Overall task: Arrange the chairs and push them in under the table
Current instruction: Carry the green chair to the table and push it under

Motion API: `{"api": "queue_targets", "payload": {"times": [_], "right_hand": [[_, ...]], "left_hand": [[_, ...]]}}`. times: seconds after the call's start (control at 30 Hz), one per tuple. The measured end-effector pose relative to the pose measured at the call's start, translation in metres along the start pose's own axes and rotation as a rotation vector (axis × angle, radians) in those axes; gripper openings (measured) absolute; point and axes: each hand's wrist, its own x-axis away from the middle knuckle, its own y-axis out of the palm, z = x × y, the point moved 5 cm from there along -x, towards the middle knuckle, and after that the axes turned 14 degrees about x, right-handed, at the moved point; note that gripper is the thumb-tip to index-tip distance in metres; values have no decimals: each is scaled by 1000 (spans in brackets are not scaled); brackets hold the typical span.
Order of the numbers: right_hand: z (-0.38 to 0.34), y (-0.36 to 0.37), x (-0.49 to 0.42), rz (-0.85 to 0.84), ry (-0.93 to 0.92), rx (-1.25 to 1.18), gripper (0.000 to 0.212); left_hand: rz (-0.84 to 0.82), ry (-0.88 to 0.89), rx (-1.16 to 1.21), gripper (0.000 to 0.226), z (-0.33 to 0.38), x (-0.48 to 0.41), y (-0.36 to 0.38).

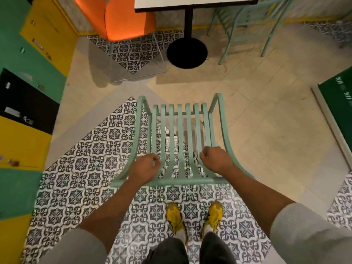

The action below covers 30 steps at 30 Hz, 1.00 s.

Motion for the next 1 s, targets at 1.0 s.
{"api": "queue_targets", "payload": {"times": [1.0], "right_hand": [[9, -16, 21, 362, -70, 392, 28]], "left_hand": [[136, 335, -644, 17, 59, -11, 8]]}}
